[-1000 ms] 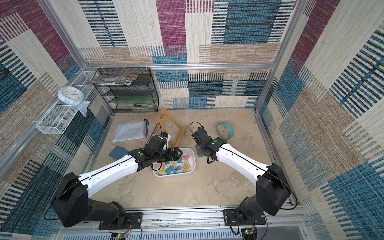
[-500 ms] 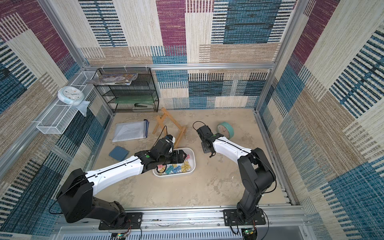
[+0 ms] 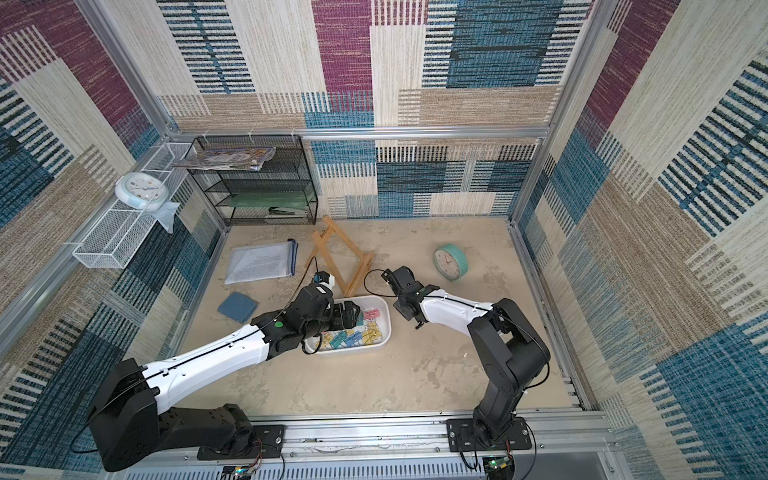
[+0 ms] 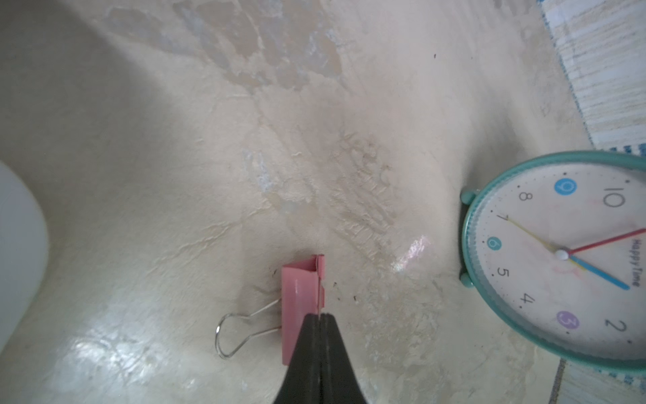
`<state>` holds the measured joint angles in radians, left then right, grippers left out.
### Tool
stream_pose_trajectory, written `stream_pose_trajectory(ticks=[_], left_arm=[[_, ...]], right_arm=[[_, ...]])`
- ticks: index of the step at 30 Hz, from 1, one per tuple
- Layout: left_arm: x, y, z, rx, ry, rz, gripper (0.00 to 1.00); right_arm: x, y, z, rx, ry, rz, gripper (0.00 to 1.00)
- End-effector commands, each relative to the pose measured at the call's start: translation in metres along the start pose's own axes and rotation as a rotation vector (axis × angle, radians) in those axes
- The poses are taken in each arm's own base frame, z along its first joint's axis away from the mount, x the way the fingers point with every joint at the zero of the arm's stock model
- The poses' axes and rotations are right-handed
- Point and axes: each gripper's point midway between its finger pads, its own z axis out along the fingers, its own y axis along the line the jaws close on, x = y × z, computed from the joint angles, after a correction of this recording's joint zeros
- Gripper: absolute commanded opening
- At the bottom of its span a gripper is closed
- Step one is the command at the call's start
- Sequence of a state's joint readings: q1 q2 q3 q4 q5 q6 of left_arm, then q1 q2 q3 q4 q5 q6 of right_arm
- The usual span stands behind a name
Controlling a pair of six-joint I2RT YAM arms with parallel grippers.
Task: Take out the binder clips from the storage box
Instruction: Place the binder clip at the center of the board, then pick up the binder clip from the storage box.
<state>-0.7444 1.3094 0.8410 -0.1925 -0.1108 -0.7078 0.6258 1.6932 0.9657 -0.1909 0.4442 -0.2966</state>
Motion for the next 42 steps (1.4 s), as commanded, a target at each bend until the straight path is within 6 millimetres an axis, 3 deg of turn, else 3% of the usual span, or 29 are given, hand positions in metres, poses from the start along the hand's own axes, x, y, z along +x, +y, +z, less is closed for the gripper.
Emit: stream_pose_trajectory(ticks=[1,6,10,15,22,30,36,42], left_arm=[[-0.006,0.006,-0.004,-0.026,-0.038,-0.001,0.92],[-0.006,0.007,-0.005,-0.028,-0.041,0.002,0.92],[-0.005,0.007,-0.005,-0.028,-0.042,0.005,0.92],[-0.003,0.010,-0.005,-0.032,-0.041,0.002,0.92],[-0.002,0.016,-0.008,-0.044,-0.061,-0.001,0.93],[-0.003,0.013,-0.007,-0.038,-0.050,0.018,0.93],[-0.004,0.006,-0.003,-0.012,-0.041,0.018,0.93],[-0.006,-0.011,0.003,0.039,-0.012,0.038,0.93]], right_arm=[[-0.013,0.004,-0.006,-0.008,-0.124,-0.189,0.05],[-0.009,0.036,-0.025,-0.117,-0.310,-0.443,0.05],[-0.012,0.042,-0.030,-0.108,-0.391,-0.523,0.04],[-0.011,0.044,-0.021,-0.089,-0.410,-0.593,0.04],[-0.001,0.039,-0.009,-0.112,-0.343,-0.606,0.12],[-0.009,0.035,-0.025,-0.121,-0.387,-0.567,0.22],[-0.017,0.031,-0.058,-0.172,-0.447,-0.483,0.30],[-0.050,0.018,-0.127,-0.251,-0.673,-0.223,0.39]])
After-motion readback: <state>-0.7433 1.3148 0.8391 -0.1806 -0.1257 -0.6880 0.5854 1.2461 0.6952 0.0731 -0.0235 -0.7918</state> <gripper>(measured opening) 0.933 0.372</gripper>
